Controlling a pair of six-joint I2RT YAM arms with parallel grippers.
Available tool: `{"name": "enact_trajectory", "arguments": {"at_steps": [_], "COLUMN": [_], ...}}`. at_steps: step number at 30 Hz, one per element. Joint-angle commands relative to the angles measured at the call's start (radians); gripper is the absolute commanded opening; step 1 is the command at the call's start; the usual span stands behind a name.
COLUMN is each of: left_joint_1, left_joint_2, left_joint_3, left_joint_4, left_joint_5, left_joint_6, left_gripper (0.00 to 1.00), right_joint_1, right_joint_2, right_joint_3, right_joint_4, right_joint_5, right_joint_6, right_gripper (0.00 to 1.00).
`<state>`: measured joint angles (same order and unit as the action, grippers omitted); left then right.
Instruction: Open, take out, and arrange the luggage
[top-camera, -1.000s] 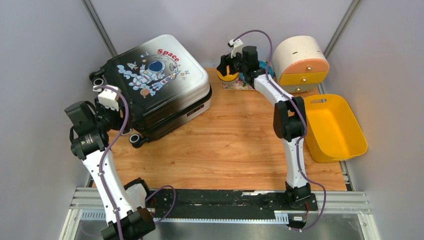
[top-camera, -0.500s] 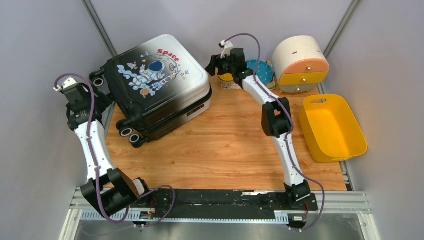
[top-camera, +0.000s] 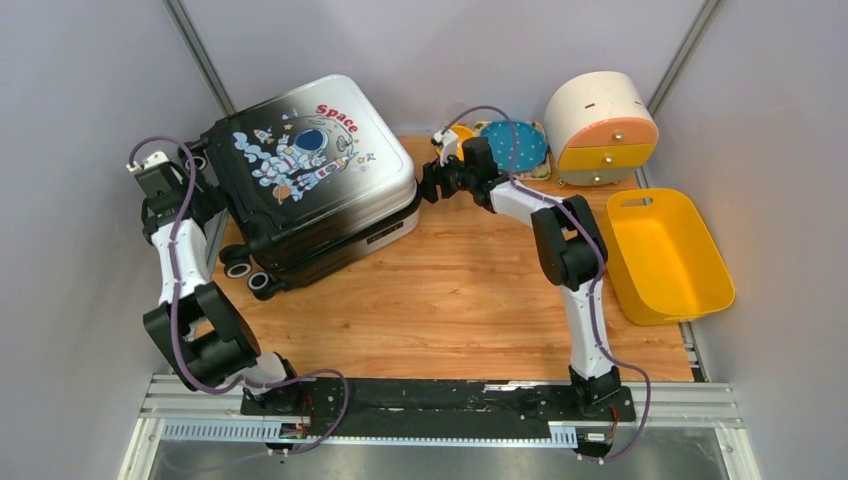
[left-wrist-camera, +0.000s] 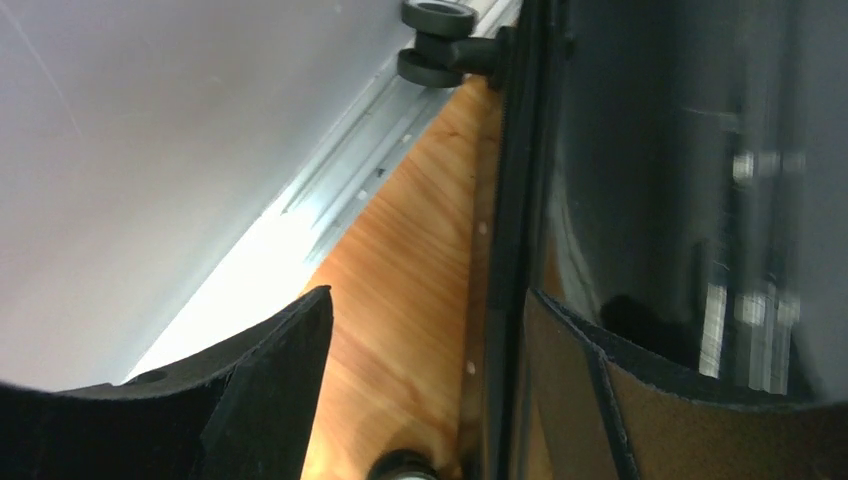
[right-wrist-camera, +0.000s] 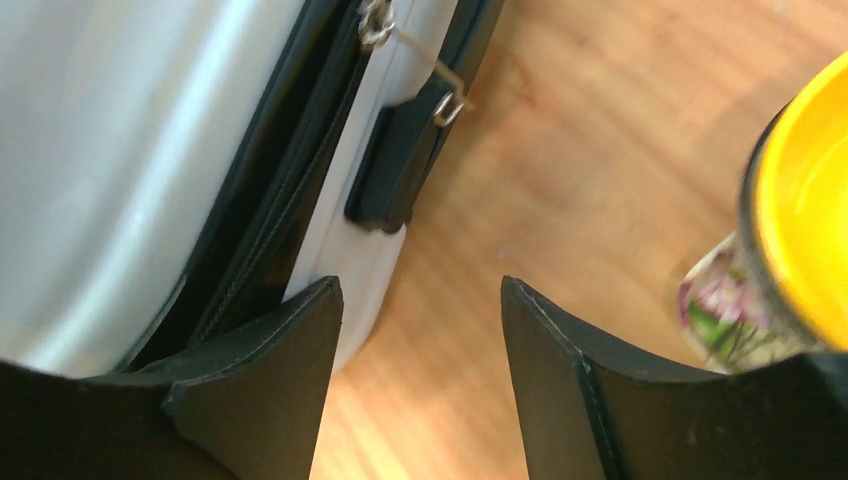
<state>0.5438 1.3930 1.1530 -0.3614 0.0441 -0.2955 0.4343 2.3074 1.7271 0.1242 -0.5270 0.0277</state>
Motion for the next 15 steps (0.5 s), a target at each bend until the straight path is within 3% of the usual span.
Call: {"name": "enact_trajectory", "arguments": {"at_steps": [1, 7, 11, 15], "left_joint_1": [-0.007, -0.021, -0.022, -0.018], "left_joint_2": [0.078, 0.096, 0.129, 0.127], "left_joint_3": [0.022, -0.041, -0.012, -0.010], "left_joint_4": [0.068, 0.151, 0.121, 0.119], "left_joint_5": [0.167, 0.471, 0.436, 0.309], "left_joint_6": [0.174, 0.282, 0.294, 0.289], "left_gripper": [0.79, 0.80, 0.80, 0.80], "right_joint_1": [0.172, 0.199, 0.141, -0.004], "right_joint_2": [-0.185, -0.342, -0.434, -0.396], "right_joint_3": [-0.203, -0.389, -0.397, -0.264], "right_joint_4": [0.000, -0.044, -0.170, -0.219], "right_joint_5": [-0.267, -0.347, -0.303, -0.246], "right_joint_6": [-0.144, -0.281, -0.316, -0.240], "right_gripper": [0.66, 0.66, 0.66, 0.66]}}
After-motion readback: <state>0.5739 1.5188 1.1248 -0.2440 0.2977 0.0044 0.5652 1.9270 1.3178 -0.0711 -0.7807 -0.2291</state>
